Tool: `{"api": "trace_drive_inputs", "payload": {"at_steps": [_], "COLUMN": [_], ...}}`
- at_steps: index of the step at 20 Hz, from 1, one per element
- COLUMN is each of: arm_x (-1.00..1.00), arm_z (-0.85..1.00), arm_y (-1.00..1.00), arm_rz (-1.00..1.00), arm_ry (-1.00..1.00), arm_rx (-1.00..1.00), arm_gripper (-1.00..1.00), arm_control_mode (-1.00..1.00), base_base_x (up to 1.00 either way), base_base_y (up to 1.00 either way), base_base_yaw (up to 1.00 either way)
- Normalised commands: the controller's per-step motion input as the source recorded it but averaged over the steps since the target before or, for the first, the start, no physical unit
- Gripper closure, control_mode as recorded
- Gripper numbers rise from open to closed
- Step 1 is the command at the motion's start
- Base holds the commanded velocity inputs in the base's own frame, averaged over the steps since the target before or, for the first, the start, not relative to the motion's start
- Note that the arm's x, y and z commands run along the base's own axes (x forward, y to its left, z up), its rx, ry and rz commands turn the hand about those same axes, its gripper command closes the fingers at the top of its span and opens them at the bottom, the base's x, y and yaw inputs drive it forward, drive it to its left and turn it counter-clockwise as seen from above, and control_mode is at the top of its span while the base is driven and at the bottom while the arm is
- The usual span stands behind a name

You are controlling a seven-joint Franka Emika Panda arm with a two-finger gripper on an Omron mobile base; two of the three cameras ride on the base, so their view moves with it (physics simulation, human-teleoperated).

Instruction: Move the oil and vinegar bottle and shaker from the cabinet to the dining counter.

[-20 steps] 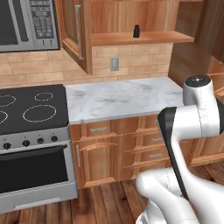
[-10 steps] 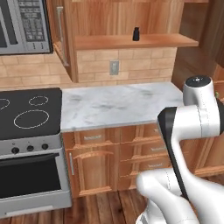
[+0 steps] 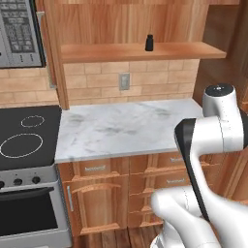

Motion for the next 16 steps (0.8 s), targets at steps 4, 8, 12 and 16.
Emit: {"api": "trace_drive_inputs", "payload": {"at_steps": [4, 8, 12, 16], "arm_x": [0.0, 0.0, 0.0, 0.0], "arm_z": [0.0, 0.0, 0.0, 0.0], "arm_y": [0.0, 0.0, 0.0, 0.0], "arm_rz": [0.0, 0.0, 0.0, 0.0], "arm_ry": [0.0, 0.0, 0.0, 0.0], "arm_rx": [0.0, 0.0, 0.0, 0.0], "arm_gripper": [-1.0, -1.0, -1.0, -1.0], "arm_control_mode": [1.0, 1.0, 1.0, 1.0], "base_base_x": [0.58, 0.61, 0.66, 0.67], "base_base_y": [-0.23, -0.21, -0.23, -0.25], "base_base_yaw": [0.0, 0.0, 0.0, 0.0]}}
